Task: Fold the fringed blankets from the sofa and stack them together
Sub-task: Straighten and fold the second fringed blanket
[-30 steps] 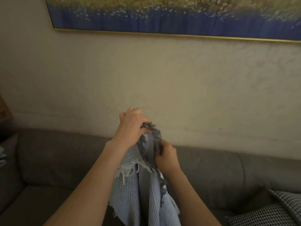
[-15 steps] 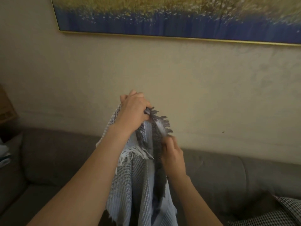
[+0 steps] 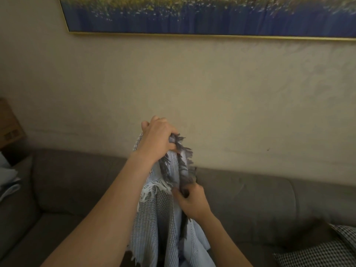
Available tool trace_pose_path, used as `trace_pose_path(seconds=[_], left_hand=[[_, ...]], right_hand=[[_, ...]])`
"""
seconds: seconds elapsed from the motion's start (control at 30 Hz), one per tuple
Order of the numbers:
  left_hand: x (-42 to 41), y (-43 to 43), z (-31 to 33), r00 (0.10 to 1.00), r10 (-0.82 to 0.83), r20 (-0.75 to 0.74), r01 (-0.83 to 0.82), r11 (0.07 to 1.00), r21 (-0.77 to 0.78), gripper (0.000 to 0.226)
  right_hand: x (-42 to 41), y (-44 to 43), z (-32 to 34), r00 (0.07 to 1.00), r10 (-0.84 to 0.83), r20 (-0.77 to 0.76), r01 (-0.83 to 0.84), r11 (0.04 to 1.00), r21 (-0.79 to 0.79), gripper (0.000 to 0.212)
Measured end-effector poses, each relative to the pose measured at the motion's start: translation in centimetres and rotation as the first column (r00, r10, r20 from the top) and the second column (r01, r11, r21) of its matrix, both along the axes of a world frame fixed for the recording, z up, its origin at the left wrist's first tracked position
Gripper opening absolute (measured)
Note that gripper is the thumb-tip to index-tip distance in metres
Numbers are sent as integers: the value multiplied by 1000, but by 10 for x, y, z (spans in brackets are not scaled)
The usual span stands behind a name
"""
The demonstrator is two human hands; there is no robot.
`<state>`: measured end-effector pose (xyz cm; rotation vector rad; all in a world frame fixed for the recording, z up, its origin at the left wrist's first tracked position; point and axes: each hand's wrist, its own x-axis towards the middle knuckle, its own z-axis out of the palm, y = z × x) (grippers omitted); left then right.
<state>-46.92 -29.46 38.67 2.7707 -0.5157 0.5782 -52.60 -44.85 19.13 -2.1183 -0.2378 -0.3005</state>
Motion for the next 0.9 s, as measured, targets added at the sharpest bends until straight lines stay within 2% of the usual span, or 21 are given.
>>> trace_pose_path(seconds=[0.1, 0.23, 0.37, 0.47, 0.57, 0.63, 0.77, 0.83, 0.87, 0.9], left_hand=[[2, 7, -8, 1000, 6, -26, -5, 1000, 23, 40], [2, 20, -19, 993, -13, -120, 19, 999, 50, 73], [0, 25, -31, 989, 4, -151, 10, 996, 92, 73], [0, 23, -39, 989, -13, -145, 22, 998, 62, 61], [-1, 17, -41, 990, -43, -132, 51, 997, 57, 49], [-2, 13, -42, 995, -43, -95, 50, 997, 63, 45], [-3, 6, -44, 999, -36, -3, 36, 999, 17, 29], [-7, 0, -43, 999, -26, 46, 25, 1000, 3, 24], [-10, -3, -43, 997, -21, 80, 21, 1000, -1, 23], [-12, -5, -42, 993, -18, 117, 21, 999, -25, 22]], right_hand=[[3, -10, -13, 990, 24, -142, -15, 998, 65, 62], [-2, -30, -11, 961, 121, -249, -88, 986, 139, 56], [2, -53, -12, 943, 119, -312, -35, 964, 264, 61], [3, -59, -11, 960, 59, -273, -15, 987, 161, 57], [1, -52, -13, 994, -59, -87, 53, 996, -69, 55], [0, -47, -16, 989, -145, -21, 140, 980, -144, 47], [-6, -34, -15, 975, -219, -39, 215, 972, -91, 26], [-6, -26, -8, 972, -234, -31, 234, 972, 17, 38], [-5, -21, -4, 969, -244, -32, 245, 969, 28, 36], [-3, -17, -1, 966, -255, -40, 255, 967, -6, 25]])
